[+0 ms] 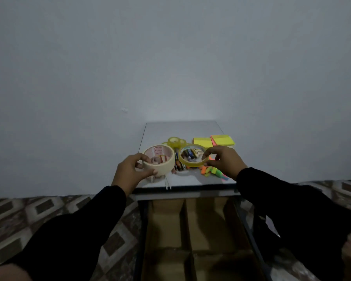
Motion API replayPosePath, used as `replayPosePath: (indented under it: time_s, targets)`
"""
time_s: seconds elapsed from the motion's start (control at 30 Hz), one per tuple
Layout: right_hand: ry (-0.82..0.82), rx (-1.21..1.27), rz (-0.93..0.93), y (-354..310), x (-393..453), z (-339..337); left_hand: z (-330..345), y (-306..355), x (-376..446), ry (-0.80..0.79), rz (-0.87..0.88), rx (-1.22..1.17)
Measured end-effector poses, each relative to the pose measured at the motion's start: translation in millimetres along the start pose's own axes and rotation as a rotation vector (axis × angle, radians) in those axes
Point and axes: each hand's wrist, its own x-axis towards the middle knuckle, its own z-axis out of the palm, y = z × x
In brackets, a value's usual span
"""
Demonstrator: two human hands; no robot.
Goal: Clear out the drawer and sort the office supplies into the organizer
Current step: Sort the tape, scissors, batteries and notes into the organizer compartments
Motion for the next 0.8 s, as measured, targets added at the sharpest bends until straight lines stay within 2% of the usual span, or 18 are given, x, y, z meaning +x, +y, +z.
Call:
replayPosePath:
  time_s: [0.37, 0.8]
  targets:
    - [-0.099, -0.038, -0.030, -14, -95, 4, 10, -19, -112, -0.075, -0.091, 0.037]
    - [-0.197, 0.007, 0.029, 12, -145, 57, 53, -57, -133, -0.153, -0.237, 0.212]
